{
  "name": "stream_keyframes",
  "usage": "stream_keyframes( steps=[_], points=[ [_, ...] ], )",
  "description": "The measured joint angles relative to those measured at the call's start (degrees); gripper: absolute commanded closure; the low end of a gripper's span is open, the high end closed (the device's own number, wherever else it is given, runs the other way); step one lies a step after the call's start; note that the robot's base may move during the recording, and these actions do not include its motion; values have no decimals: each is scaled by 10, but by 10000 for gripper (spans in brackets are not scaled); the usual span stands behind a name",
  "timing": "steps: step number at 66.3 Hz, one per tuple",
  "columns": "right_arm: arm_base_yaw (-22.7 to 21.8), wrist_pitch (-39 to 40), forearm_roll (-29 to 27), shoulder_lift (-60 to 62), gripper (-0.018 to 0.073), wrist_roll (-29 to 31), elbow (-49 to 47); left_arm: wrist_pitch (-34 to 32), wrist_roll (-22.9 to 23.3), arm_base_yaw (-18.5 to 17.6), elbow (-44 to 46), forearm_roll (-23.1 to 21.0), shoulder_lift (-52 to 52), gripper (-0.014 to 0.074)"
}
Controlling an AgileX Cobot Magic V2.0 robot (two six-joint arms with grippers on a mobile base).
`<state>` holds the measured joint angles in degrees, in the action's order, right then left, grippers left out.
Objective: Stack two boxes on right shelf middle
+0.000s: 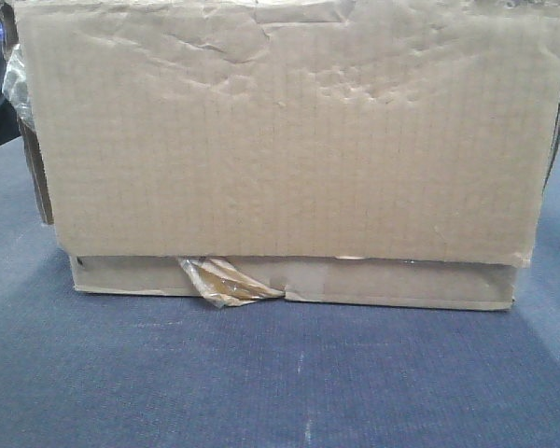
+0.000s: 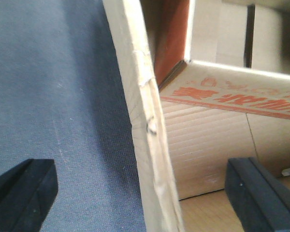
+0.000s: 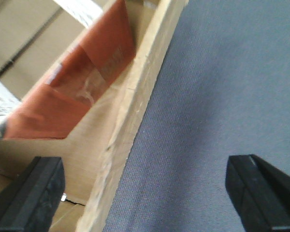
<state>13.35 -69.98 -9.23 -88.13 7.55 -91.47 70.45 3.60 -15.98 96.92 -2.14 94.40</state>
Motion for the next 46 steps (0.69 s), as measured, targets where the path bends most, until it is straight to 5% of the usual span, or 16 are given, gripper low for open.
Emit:
stream_keyframes(
  steps=[32, 39, 46],
  points=[
    [0, 0, -21, -88, 23, 0, 0, -8, 0, 0, -1, 0, 51, 15],
    [0, 1, -21, -100, 173, 0, 0, -9, 0, 0, -1, 0, 52, 109],
    [0, 1, -22, -106, 452, 0, 0, -9, 0, 0, -1, 0, 52, 365]
  ],
)
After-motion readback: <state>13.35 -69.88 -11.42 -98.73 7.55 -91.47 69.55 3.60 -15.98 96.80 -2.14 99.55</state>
